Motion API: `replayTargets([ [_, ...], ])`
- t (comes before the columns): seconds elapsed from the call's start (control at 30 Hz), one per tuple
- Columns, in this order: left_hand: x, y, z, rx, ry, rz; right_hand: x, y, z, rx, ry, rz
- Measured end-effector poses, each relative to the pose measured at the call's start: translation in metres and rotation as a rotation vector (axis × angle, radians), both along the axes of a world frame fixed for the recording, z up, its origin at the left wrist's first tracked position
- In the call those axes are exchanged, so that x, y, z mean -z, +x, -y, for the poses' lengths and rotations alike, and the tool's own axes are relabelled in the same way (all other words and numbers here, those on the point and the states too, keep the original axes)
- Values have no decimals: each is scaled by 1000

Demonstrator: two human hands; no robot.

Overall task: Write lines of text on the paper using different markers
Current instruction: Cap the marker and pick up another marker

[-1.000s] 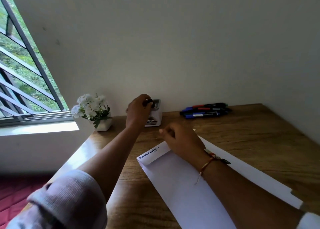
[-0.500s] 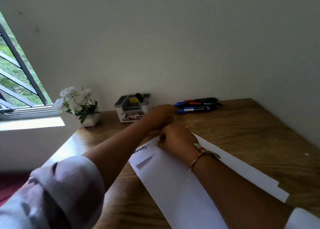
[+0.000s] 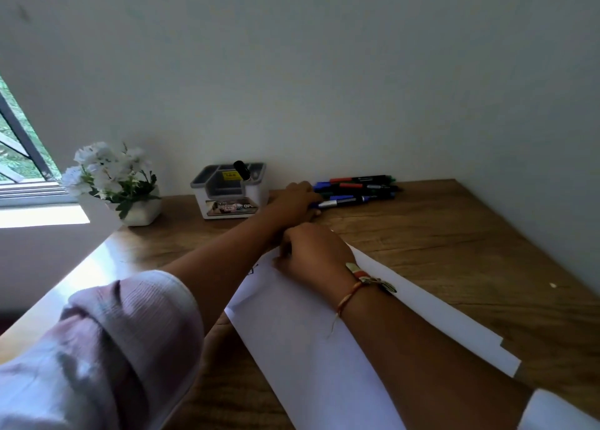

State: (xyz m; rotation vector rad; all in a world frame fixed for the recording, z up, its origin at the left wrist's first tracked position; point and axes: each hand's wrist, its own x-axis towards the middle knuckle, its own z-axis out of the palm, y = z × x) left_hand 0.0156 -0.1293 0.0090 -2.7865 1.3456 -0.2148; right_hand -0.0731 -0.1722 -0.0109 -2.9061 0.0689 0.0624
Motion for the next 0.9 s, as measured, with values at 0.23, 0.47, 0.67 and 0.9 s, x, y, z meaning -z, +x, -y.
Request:
replayTargets([
  [0.23,16,-5,-32,-43,-472,-189,9,-15,3,13,122,253],
  [0.47,17,-18,-87,-13,-762,-122,0,-23,-1,141,222,474],
  [0.67,28,-45,-126,41,-906,-384,-3,-23,-6,106,824,587],
  [0.9,25,-50,-130,81,-1114,-643,-6,-29,-5,82,1279,321],
])
